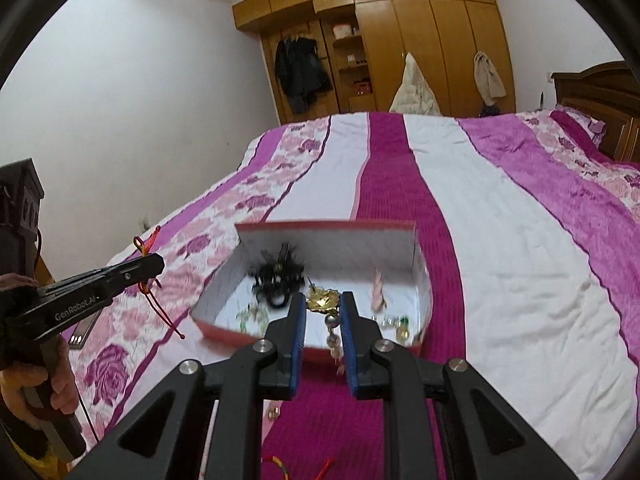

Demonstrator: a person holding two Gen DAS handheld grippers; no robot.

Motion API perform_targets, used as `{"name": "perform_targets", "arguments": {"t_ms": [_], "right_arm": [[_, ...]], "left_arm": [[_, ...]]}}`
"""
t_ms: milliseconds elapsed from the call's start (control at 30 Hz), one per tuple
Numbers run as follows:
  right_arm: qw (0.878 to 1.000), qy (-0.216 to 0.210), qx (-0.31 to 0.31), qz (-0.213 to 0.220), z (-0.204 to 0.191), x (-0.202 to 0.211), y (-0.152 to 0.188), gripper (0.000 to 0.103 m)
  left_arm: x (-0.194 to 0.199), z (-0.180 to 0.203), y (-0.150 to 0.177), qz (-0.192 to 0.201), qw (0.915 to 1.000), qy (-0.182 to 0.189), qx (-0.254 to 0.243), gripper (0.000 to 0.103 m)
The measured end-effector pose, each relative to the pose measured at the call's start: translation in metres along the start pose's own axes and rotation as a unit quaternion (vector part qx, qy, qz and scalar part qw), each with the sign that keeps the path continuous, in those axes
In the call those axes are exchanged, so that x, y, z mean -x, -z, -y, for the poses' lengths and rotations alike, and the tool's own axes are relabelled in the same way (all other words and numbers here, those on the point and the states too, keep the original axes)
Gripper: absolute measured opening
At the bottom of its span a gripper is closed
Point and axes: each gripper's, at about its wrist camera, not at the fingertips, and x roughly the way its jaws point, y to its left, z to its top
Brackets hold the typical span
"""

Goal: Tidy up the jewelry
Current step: 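Carry both items into the red box and open both tools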

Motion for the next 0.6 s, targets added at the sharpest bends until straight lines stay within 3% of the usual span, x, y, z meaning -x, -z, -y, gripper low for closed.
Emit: {"name": "perform_targets", "arguments": {"t_ms": [367,600], "right_arm": [[0.999,0.034,0.006,0.034,0.003,-0.029,-0.024,0.019],[0.999,0.045,0.0,0.023,0.017,-0.058,-0.026,0.019]], "left_arm": [[-0.028,-0.005,-0.011,0.026,0.9996,-0.007,0.0,0.0],[-0.059,-0.009,-0.01,0.019,0.9997,-0.012,0.0,0.0]]}}
